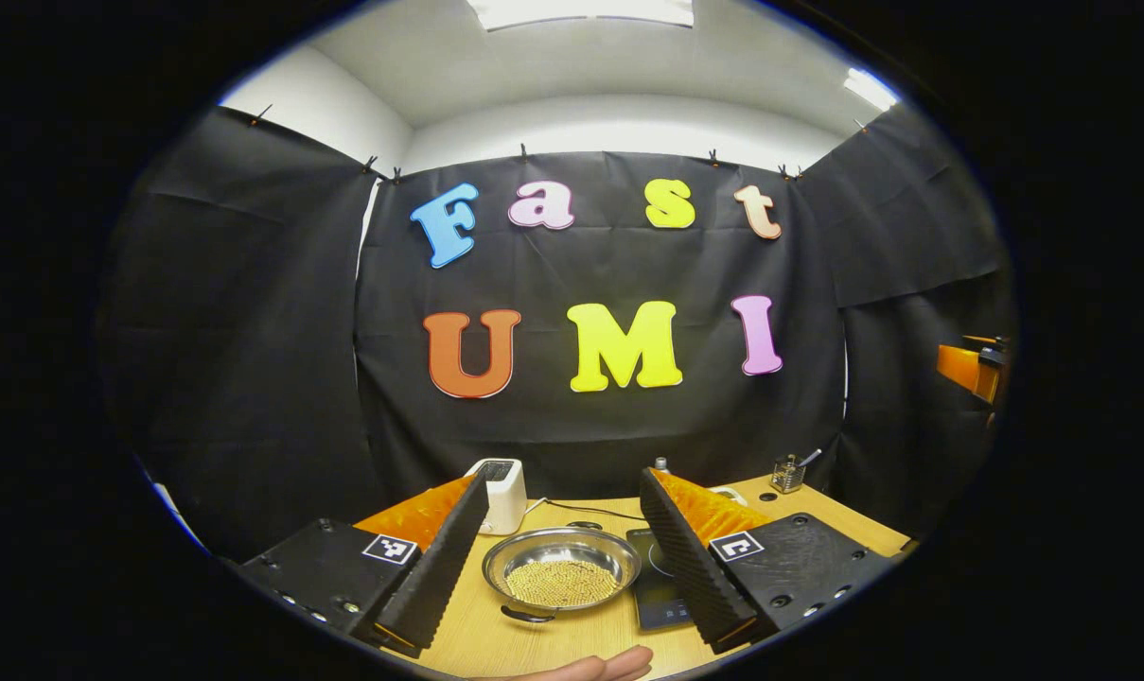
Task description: First push the handle of the pot to place it horizontally, then grasp the pot with both hands and set it on the induction cooktop.
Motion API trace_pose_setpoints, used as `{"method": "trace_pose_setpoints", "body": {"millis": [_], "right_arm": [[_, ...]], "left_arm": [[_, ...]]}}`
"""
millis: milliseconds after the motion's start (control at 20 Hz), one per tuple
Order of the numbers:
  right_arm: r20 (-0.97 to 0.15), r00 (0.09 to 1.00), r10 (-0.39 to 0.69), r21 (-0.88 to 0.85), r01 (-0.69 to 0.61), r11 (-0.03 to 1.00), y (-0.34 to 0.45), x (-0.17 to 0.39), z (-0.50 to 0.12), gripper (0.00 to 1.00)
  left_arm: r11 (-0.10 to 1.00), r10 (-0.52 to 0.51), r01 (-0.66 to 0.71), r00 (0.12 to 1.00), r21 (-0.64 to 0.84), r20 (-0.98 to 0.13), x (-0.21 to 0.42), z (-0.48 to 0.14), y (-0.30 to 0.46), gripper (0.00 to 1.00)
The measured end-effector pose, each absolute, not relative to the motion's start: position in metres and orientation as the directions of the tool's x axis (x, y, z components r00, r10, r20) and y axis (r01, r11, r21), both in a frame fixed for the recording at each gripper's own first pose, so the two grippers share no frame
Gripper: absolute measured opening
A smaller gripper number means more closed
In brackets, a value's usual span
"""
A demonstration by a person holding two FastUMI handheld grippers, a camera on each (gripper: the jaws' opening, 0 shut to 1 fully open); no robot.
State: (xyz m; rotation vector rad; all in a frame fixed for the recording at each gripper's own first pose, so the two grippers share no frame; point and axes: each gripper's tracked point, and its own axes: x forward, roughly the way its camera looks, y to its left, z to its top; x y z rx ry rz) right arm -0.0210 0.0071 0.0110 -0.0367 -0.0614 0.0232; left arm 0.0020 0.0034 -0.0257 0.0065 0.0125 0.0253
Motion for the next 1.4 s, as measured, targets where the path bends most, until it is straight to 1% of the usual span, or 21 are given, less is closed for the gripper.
{"method": "trace_pose_setpoints", "body": {"millis": [100, 200, 300, 350, 400, 450, 500, 550, 600, 650, 700, 750, 800, 850, 950, 1000, 1100, 1250, 1400], "right_arm": [[0.065, 0.997, 0.032, -0.045, -0.03, 0.999, 0.012, -0.022, 0.011, 0.99], [0.068, 0.997, 0.04, -0.048, -0.036, 0.998, 0.014, -0.023, 0.01, 0.99], [0.067, 0.997, 0.041, -0.048, -0.038, 0.998, 0.015, -0.023, 0.008, 0.99], [0.063, 0.997, 0.041, -0.047, -0.038, 0.998, 0.016, -0.022, 0.007, 0.99], [0.06, 0.997, 0.042, -0.045, -0.039, 0.998, 0.016, -0.022, 0.006, 1.0], [0.059, 0.997, 0.044, -0.043, -0.041, 0.998, 0.016, -0.022, 0.007, 0.99], [0.058, 0.997, 0.044, -0.043, -0.042, 0.998, 0.015, -0.021, 0.006, 0.99], [0.057, 0.997, 0.044, -0.046, -0.041, 0.998, 0.014, -0.02, 0.006, 0.99], [0.057, 0.997, 0.043, -0.049, -0.041, 0.998, 0.014, -0.02, 0.004, 0.99], [0.054, 0.998, 0.044, -0.05, -0.041, 0.998, 0.014, -0.019, 0.004, 0.99], [0.052, 0.998, 0.047, -0.051, -0.044, 0.998, 0.015, -0.018, 0.002, 0.99], [0.048, 0.998, 0.05, -0.053, -0.047, 0.997, 0.015, -0.019, 0.002, 0.99], [0.045, 0.998, 0.051, -0.054, -0.049, 0.997, 0.015, -0.017, 0.0, 0.99], [0.043, 0.998, 0.053, -0.057, -0.051, 0.997, 0.015, -0.017, -0.001, 1.0], [0.039, 0.998, 0.057, -0.063, -0.055, 0.997, 0.015, -0.015, -0.004, 0.99], [0.035, 0.998, 0.06, -0.064, -0.058, 0.996, 0.017, -0.014, -0.006, 0.99], [0.023, 0.998, 0.064, -0.06, -0.063, 0.996, 0.016, -0.012, -0.01, 1.0], [0.013, 0.998, 0.061, -0.058, -0.06, 0.997, 0.014, -0.008, -0.012, 0.99], [0.001, 0.998, 0.059, -0.058, -0.059, 0.997, 0.011, -0.005, -0.017, 0.99]], "left_arm": [[1.0, 0.03, -0.03, 0.999, 0.006, -0.009, 0.007, -0.031, 0.005, 0.96], [1.0, 0.002, -0.002, 1.0, -0.003, -0.026, 0.015, -0.041, 0.001, 0.96], [0.999, -0.046, 0.046, 0.997, -0.011, -0.058, 0.023, -0.053, -0.009, 0.9], [0.998, -0.057, 0.057, 0.996, -0.009, -0.073, 0.028, -0.059, -0.009, 0.8], [0.998, -0.06, 0.06, 0.995, 0.001, -0.086, 0.032, -0.066, -0.006, 0.75], [0.999, -0.048, 0.05, 0.994, 0.012, -0.098, 0.038, -0.072, -0.002, 0.53], [0.999, -0.045, 0.048, 0.992, 0.023, -0.118, 0.043, -0.081, -0.001, 0.54], [0.998, -0.056, 0.06, 0.988, 0.029, -0.143, 0.046, -0.093, -0.004, 0.43], [0.998, -0.057, 0.063, 0.983, 0.027, -0.174, 0.048, -0.103, -0.005, 0.41], [0.998, -0.054, 0.059, 0.977, 0.022, -0.206, 0.05, -0.114, -0.004, 0.33], [0.999, -0.043, 0.049, 0.971, 0.019, -0.235, 0.052, -0.123, -0.001, 0.28], [0.999, -0.043, 0.049, 0.963, 0.015, -0.266, 0.054, -0.134, -0.002, 0.05], [0.999, -0.043, 0.05, 0.954, 0.014, -0.295, 0.055, -0.143, -0.003, 0.1], [0.998, -0.047, 0.055, 0.943, 0.014, -0.329, 0.056, -0.156, -0.003, 0.1], [0.997, -0.076, 0.076, 0.929, -0.013, -0.362, 0.055, -0.17, -0.01, 0.1], [0.997, -0.074, 0.07, 0.924, -0.026, -0.375, 0.059, -0.177, -0.012, 0.0], [0.998, -0.058, 0.061, 0.905, -0.006, -0.422, 0.061, -0.198, -0.009, 0.0], [0.996, -0.087, 0.075, 0.863, -0.043, -0.498, 0.062, -0.229, -0.017, 0.0], [0.996, -0.086, 0.078, 0.815, -0.039, -0.573, 0.059, -0.257, -0.015, 0.0]]}}
